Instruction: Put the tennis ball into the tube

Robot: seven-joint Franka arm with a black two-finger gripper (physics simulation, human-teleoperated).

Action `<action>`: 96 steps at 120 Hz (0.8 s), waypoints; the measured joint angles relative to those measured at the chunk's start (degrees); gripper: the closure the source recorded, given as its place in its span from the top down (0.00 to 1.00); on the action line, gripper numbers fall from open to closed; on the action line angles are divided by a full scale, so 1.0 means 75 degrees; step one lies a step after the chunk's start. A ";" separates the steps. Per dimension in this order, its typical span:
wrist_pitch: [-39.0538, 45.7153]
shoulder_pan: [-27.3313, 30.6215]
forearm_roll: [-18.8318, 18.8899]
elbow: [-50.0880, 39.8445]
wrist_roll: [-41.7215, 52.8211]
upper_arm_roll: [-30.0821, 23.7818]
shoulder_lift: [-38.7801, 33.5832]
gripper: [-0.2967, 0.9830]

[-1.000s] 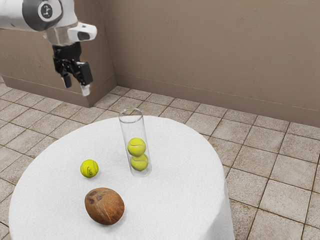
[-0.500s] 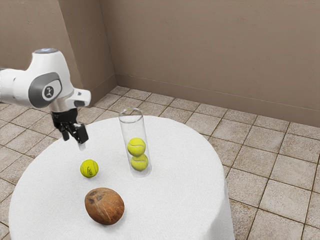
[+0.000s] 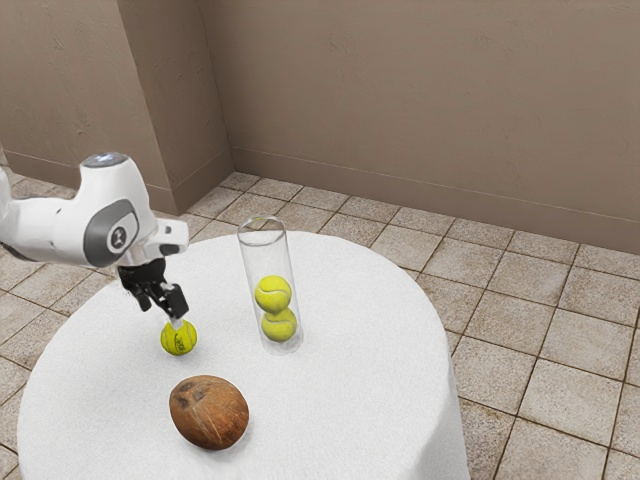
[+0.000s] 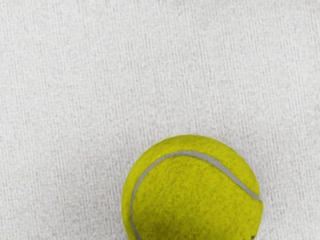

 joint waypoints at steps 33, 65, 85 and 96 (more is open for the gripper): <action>0.0559 -0.0125 -0.0192 0.0150 0.0090 -0.0001 0.0483 0.77; 0.0413 -0.0125 -0.0523 0.0161 0.0148 0.0011 0.0857 0.77; 0.0330 -0.0115 -0.0575 0.0232 0.0170 0.0009 0.1059 0.77; 0.0301 -0.0114 -0.0606 0.0238 0.0180 0.0009 0.1073 0.69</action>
